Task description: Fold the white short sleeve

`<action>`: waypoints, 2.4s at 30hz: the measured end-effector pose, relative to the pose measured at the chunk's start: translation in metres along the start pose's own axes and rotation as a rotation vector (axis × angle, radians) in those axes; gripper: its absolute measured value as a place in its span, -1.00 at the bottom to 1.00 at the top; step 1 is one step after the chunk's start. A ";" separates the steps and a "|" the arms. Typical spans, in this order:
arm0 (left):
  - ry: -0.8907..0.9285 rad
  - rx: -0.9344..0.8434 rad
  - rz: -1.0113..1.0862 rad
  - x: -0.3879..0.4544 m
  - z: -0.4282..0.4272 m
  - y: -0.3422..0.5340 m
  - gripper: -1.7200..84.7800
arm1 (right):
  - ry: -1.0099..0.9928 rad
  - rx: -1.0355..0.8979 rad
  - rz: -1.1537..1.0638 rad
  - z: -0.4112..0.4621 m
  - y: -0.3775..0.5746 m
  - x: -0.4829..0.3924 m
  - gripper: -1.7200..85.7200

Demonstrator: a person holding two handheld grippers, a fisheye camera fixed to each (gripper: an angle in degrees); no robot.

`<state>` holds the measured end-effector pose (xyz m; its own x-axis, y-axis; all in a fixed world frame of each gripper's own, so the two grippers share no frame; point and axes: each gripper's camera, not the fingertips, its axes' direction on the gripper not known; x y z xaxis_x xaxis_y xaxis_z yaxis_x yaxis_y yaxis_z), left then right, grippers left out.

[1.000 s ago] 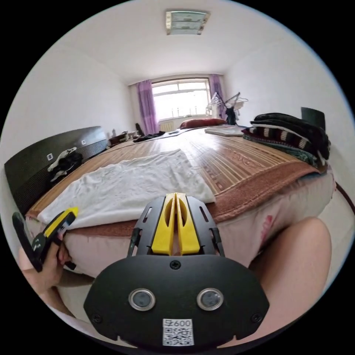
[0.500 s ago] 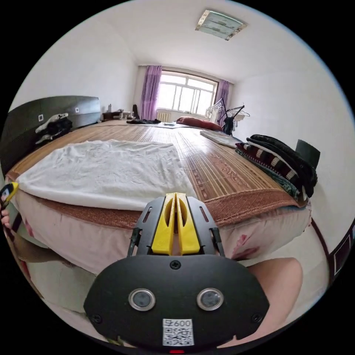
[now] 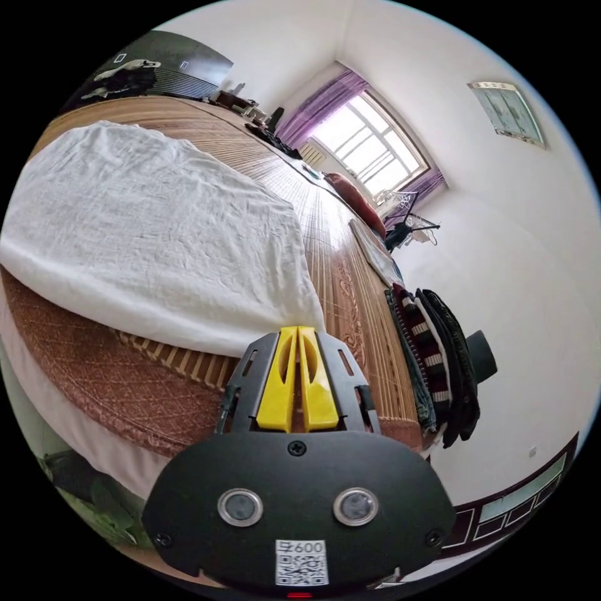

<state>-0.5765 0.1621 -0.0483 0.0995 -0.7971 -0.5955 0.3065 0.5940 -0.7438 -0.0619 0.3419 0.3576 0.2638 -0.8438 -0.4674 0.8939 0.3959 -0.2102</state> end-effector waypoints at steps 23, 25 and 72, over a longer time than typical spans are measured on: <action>0.132 0.146 -0.002 -0.066 -0.046 -0.046 -0.67 | 0.061 0.044 -0.002 -0.023 -0.005 -0.004 -0.98; 0.169 0.149 -0.050 -0.079 -0.048 -0.046 -0.67 | 0.058 0.043 -0.001 -0.025 -0.005 -0.003 -0.98; -1.307 -0.453 1.465 0.242 0.332 0.197 -0.66 | 0.236 0.068 -0.129 -0.042 0.016 -0.064 -0.98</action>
<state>-0.1776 0.0503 -0.2385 0.5630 0.7603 -0.3240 -0.8223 0.5547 -0.1270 -0.0798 0.4170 0.3477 0.0618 -0.7747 -0.6293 0.9390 0.2589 -0.2265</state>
